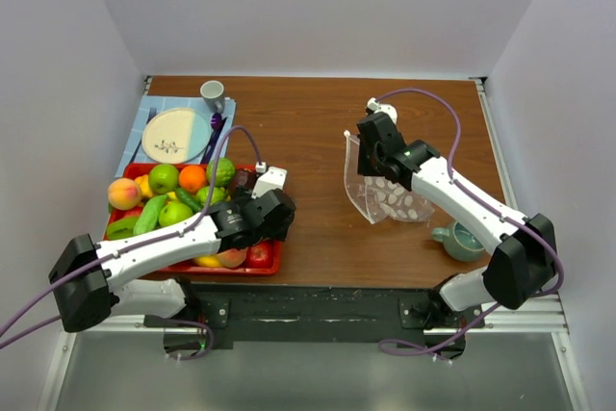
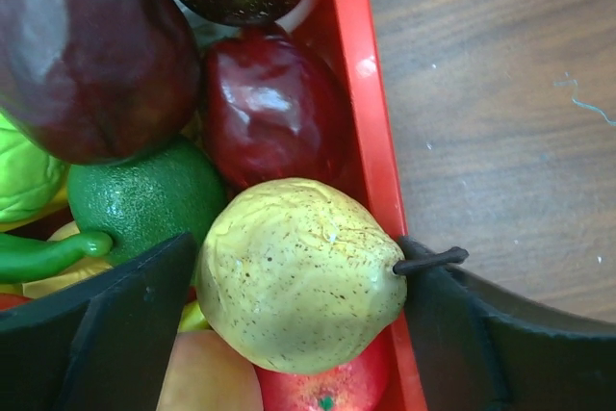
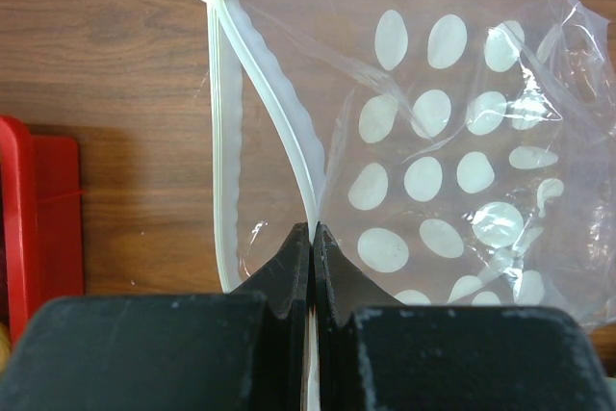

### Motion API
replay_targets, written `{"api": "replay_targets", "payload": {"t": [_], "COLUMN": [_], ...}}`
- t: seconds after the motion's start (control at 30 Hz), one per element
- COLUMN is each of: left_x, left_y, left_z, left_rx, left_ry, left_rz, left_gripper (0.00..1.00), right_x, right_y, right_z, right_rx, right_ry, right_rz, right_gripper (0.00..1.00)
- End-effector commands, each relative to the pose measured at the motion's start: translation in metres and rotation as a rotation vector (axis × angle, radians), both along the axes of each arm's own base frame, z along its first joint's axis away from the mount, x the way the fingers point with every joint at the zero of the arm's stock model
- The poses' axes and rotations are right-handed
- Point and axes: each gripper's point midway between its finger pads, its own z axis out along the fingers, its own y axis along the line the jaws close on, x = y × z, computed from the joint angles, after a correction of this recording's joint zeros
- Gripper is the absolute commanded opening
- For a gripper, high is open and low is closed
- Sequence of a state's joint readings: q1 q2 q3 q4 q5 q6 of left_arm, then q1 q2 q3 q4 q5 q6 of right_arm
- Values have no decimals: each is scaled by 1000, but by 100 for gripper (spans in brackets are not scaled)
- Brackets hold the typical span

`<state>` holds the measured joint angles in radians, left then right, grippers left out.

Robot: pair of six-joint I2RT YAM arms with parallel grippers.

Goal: Place the food in the zip-top bag and seal the zipper

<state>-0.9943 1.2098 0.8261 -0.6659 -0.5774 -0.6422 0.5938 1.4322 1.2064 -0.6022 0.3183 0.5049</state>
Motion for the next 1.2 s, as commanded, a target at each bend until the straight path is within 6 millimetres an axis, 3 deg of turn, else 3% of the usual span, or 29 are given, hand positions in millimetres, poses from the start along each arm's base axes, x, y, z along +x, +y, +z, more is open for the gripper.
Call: {"api": "replay_targets", "payload": {"t": [0.0,0.13,0.2,0.3,0.37,0.5,0.67,0.73,0.77,0.87,0.93,0.97,1.17], "left_x": [14,14,13,16,20,27,38,38,42,50,51,53,54], "left_y": [2,3,2,-7,-21,-55,-113,-131,-141,-157,-160,-163,-172], "left_z": [8,10,17,42,68,116,186,199,215,226,220,229,220], "left_rx": [10,18,3,-59,-134,-314,-651,-743,-828,-946,-985,-1040,-1113], "left_ry": [-67,-66,-70,-97,-129,-189,-305,-322,-360,-407,-420,-452,-461], "left_rz": [29,31,26,1,-28,-93,-185,-226,-225,-221,-216,-218,-233], "left_gripper": [74,52,36,25,21,21,21,21,21,20,20,20,20], "right_x": [2,1,2,1,-1,-3,-7,-9,-12,-17,-21,-25,-37], "right_y": [2,4,4,4,4,6,11,15,20,28,32,36,45], "right_z": [16,16,18,18,19,21,26,29,30,41,53,55,71], "right_rx": [40,43,46,49,52,72,118,149,178,255,315,340,455], "right_ry": [-46,-42,-47,-45,-44,-42,-34,-33,-25,-25,-41,-35,-34], "right_rz": [6,12,12,15,16,17,19,19,34,44,42,54,69], "right_gripper": [0,0,0,0,0,0,0,0,0,0,0,0,0]}}
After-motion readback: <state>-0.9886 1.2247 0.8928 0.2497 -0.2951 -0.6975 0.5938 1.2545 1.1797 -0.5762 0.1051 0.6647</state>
